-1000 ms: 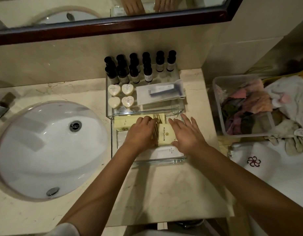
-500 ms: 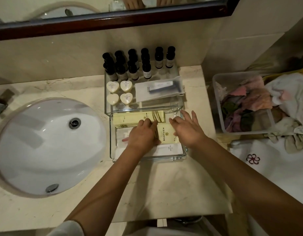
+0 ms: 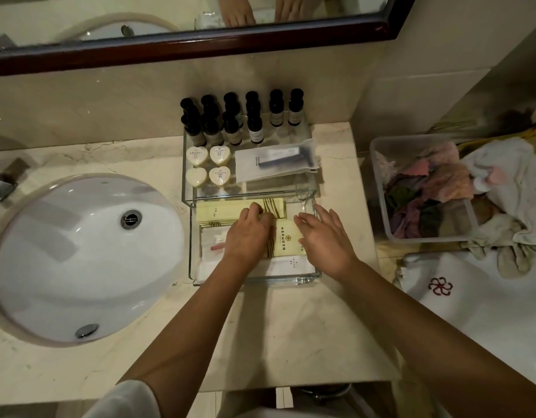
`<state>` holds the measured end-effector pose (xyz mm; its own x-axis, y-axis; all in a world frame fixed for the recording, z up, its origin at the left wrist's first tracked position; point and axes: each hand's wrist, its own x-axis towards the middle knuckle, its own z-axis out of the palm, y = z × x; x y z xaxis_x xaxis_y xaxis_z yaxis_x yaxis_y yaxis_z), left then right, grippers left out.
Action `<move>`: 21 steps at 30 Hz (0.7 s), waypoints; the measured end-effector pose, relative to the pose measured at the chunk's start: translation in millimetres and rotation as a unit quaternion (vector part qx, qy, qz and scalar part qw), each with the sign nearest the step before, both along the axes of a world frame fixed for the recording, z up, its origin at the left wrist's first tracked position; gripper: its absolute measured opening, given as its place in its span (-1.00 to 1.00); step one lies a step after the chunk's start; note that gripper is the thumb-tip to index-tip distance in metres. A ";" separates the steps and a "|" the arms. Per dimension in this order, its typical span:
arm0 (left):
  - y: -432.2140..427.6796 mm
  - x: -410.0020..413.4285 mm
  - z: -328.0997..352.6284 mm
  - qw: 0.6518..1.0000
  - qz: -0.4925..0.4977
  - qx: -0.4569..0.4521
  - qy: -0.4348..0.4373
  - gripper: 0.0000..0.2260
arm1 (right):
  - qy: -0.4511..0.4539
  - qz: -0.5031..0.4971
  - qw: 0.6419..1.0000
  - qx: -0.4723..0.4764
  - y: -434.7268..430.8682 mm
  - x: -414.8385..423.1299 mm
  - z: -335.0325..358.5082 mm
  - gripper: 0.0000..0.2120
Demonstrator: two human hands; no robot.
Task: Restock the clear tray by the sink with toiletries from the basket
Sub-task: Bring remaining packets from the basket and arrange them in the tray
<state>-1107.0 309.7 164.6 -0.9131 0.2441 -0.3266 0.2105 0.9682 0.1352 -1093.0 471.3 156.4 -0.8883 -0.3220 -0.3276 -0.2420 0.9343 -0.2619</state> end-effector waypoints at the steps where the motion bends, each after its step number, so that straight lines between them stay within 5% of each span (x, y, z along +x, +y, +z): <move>1: 2.2 -0.7 0.8 1.000 0.006 -0.002 0.003 -0.69 | 0.002 0.000 1.000 -0.002 0.4 1.1 0.0 -0.52; 15: -36.0 33.7 47.8 0.985 0.141 0.039 0.086 -0.84 | 0.058 0.008 0.996 -0.067 12.7 5.7 57.9 -0.64; 21: -89.0 76.4 86.0 0.971 0.209 0.033 0.114 -0.76 | 0.080 0.041 0.993 -0.077 -21.9 -0.2 104.9 -0.66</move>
<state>-1030.7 220.6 250.6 -0.9836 -0.1495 -0.1006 -0.1669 0.9664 0.1955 -1093.1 449.5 261.3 -0.8937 -0.4308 -0.1255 -0.3660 0.8618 -0.3512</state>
